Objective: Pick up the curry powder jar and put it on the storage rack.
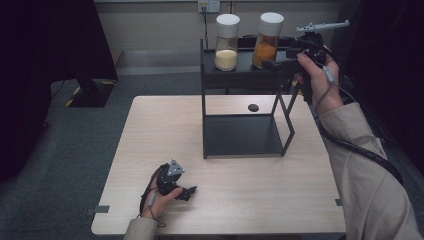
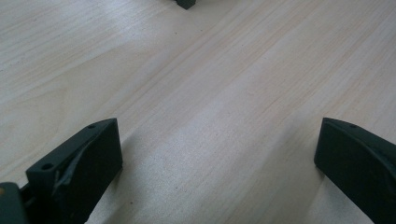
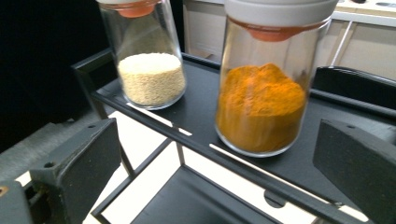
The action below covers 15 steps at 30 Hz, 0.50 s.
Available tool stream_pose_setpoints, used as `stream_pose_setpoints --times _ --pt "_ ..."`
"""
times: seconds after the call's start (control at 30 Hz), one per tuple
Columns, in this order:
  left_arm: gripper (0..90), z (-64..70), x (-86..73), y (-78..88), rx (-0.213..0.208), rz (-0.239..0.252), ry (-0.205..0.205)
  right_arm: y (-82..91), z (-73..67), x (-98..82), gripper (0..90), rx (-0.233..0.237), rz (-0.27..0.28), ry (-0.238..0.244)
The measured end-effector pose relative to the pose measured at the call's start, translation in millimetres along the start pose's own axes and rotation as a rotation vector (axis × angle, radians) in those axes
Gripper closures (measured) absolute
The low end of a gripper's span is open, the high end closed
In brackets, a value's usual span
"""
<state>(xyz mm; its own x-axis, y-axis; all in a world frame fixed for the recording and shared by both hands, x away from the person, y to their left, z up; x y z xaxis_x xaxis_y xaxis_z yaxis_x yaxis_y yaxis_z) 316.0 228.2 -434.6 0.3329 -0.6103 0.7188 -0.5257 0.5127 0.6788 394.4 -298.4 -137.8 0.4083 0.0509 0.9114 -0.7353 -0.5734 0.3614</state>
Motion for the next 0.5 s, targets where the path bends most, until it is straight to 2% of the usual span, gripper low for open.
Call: stream_pose_setpoints --times 0.37,0.43,0.5 --pt "0.1 0.1 0.0 0.0 0.000 0.000 0.000 8.0 -1.2 -16.3 0.6 0.008 0.003 0.012" --pt "0.1 0.1 0.0 0.0 0.000 0.000 0.000 8.8 -2.6 -20.7 1.4 -0.003 0.006 0.032" --pt "0.1 0.0 0.0 0.0 0.000 0.000 0.000 8.3 1.2 -25.9 1.4 0.013 0.006 0.021"
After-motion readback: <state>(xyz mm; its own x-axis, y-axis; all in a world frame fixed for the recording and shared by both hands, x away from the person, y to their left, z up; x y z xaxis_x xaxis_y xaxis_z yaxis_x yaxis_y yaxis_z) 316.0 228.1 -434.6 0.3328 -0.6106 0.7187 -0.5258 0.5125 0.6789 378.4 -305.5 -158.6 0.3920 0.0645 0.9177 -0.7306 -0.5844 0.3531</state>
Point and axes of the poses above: each handheld gripper's, and its own axes: y roughly backward along the jaws, x roughly out of its top, z roughly to its right, the point moved 1 cm from there along -y, roughly forward along the jaws, and after that the axes turned 10 degrees about -y, right-handed, at the moved point
